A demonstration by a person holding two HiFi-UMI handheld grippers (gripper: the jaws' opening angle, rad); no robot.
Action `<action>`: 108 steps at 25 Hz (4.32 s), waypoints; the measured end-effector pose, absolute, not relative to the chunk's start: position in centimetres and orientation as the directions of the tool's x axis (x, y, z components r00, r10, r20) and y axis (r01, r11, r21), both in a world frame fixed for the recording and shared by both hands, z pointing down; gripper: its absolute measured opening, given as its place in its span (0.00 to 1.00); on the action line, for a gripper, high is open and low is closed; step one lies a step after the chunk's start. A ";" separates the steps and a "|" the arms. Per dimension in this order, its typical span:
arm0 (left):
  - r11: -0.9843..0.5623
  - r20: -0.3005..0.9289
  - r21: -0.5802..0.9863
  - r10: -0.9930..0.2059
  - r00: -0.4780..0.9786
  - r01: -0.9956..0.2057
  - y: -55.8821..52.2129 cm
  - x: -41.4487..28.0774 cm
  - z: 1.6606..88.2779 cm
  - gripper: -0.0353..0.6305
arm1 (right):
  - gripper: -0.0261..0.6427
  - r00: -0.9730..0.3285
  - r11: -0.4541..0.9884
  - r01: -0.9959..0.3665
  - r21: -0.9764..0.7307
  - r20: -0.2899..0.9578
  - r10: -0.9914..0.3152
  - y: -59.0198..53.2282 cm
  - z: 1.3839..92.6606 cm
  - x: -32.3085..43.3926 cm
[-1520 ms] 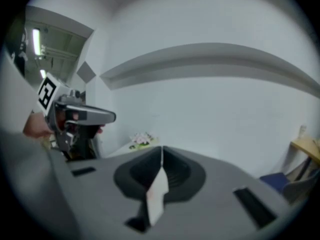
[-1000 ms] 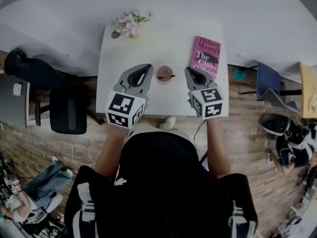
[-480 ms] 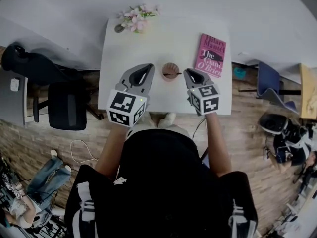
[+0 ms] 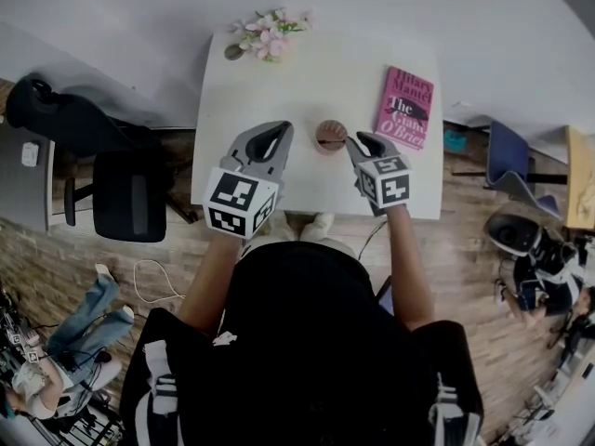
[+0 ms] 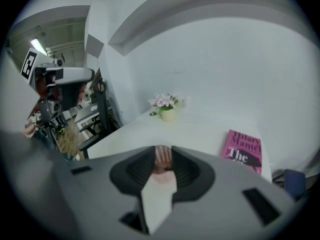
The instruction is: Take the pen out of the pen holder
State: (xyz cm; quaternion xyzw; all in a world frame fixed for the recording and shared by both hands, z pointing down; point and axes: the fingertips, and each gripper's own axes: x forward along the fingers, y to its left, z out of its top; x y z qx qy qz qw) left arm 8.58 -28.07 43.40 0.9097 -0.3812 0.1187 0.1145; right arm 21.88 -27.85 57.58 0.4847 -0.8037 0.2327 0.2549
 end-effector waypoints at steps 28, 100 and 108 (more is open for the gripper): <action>-0.636 0.362 0.135 -0.682 0.635 -0.760 -28.3 7.6 46.2 0.08 | 0.21 -0.370 0.402 -0.902 -0.161 0.769 -0.522 -27.8 65.5 22.0; -0.693 0.162 -0.004 -0.712 0.683 -0.721 -29.7 6.6 36.3 0.08 | 0.13 -0.434 0.456 -0.888 0.052 0.228 -0.872 -29.6 35.5 17.5; -0.693 0.145 -0.005 -0.714 0.685 -0.721 -29.7 6.7 35.8 0.08 | 0.13 -0.424 0.451 -0.888 0.085 0.226 -0.877 -29.7 35.5 17.7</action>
